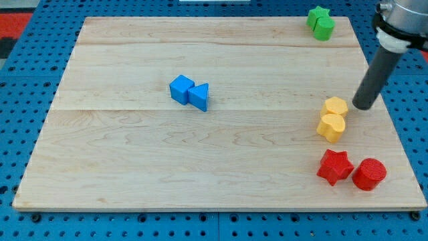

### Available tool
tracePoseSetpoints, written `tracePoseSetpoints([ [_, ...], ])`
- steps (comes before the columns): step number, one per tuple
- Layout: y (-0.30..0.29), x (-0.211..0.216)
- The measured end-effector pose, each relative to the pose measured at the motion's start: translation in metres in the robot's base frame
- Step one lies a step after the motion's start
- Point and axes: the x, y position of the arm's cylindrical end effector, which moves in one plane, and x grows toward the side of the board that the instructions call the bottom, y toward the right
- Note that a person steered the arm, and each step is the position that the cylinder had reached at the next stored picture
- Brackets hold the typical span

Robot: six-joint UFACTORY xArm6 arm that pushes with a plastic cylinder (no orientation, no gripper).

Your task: Push yellow heart away from the yellow hexagon

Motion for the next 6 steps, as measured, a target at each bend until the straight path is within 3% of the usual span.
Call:
tracePoseSetpoints([
  [2,-0.074,0.042],
  [3,-0.150,0.010],
  [4,-0.180,0.035],
  [5,-0.126,0.060],
  [6,-0.169,0.078],
])
